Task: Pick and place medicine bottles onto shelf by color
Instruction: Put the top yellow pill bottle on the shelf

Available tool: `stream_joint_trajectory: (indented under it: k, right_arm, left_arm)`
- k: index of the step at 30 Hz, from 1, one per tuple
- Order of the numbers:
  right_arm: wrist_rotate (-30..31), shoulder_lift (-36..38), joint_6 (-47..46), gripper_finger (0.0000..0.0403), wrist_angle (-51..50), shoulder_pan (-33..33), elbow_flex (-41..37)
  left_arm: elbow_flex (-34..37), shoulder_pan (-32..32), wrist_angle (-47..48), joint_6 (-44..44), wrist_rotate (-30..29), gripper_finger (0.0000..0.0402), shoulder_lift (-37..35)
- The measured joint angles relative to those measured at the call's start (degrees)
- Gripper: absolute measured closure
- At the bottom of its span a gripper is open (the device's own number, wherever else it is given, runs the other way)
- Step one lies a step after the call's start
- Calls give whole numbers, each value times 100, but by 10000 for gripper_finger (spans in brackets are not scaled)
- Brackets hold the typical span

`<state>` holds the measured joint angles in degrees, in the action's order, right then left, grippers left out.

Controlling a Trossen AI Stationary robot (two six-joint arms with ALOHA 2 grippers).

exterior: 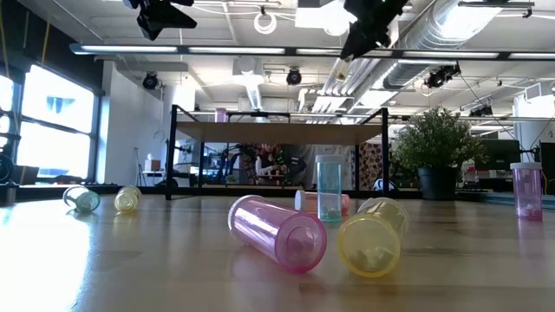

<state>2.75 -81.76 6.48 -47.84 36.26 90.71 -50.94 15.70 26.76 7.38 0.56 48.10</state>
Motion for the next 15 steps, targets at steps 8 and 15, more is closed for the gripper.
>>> stream_joint_trajectory:
  k: [8,15]
  right_arm:
    - [-253,-545,414,289,-441,400,3]
    - [-261,-1032,518,289,-441,384,3]
  left_arm:
    - [0,0,0,10,-324,179,0]
    - [0,2,0,103,-383,179,0]
